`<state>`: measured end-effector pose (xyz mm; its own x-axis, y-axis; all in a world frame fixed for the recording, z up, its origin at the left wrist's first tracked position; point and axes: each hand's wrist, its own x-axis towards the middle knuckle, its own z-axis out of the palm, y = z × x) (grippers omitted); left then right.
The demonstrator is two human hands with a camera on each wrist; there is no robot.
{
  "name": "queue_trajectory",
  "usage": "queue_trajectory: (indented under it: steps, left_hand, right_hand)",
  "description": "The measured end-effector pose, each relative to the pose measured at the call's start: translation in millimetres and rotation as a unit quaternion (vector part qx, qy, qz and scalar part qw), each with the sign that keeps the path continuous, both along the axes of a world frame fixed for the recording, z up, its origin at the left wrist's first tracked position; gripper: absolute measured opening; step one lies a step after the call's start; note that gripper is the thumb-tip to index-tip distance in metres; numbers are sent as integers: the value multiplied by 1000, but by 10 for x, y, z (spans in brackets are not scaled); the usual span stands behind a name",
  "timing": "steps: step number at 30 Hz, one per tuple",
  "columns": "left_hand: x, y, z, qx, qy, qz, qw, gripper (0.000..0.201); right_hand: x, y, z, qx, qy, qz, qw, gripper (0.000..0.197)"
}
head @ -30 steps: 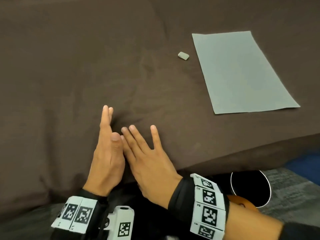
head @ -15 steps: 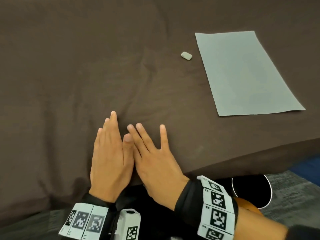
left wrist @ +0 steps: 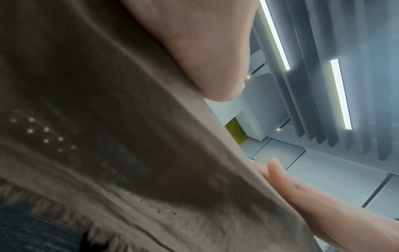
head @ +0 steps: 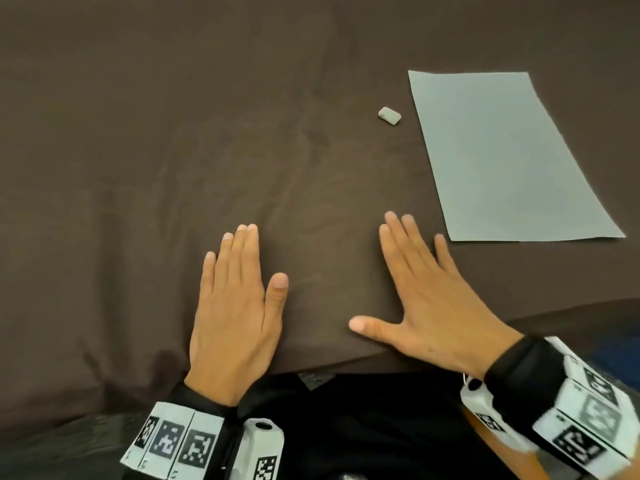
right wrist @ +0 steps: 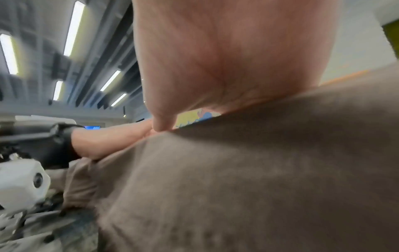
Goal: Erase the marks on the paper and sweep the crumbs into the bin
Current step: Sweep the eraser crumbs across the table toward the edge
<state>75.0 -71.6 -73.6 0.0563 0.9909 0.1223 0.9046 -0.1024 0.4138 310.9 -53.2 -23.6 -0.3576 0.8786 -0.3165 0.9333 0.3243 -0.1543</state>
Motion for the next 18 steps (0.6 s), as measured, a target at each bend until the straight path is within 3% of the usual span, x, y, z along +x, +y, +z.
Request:
queue_trajectory:
  steps: [6,9,11,15,18]
  left_hand:
    - [-4,5,-16,-1,9,3,1000,75]
    - [0,5,-16,-1,14,6,1000,76]
    - [-2,7,-19,0,19,6,1000,77]
    - [-8,5,-25,2,15,4,1000,78]
    - [-5,12,-25,3,14,6,1000,79]
  right_hand:
    - [-77,-253,-22,-33,22,159,986,107]
    - [61,-301,77,-55,106,149,982,96]
    - [118,-155,113,-14,136,105,985,88]
    - [28,223,10,-14,74,52,996,95]
    - [-88,186,-80,-7,16,111,994,101]
